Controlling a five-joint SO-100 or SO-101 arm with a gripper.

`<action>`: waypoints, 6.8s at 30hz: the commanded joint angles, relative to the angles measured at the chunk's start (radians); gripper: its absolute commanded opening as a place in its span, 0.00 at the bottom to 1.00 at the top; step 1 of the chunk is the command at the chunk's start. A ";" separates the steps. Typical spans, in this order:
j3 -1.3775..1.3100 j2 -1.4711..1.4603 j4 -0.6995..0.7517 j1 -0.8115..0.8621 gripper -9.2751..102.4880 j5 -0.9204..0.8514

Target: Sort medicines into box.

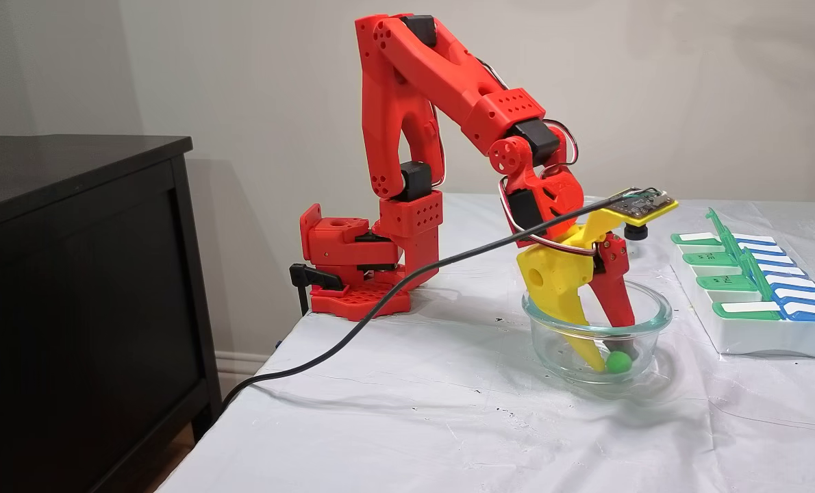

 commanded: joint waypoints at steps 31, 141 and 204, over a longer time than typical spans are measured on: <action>-0.035 0.026 -0.094 0.000 0.08 0.014; -0.611 -0.209 0.179 -0.420 0.08 0.646; -0.538 0.097 -0.020 -0.680 0.08 1.002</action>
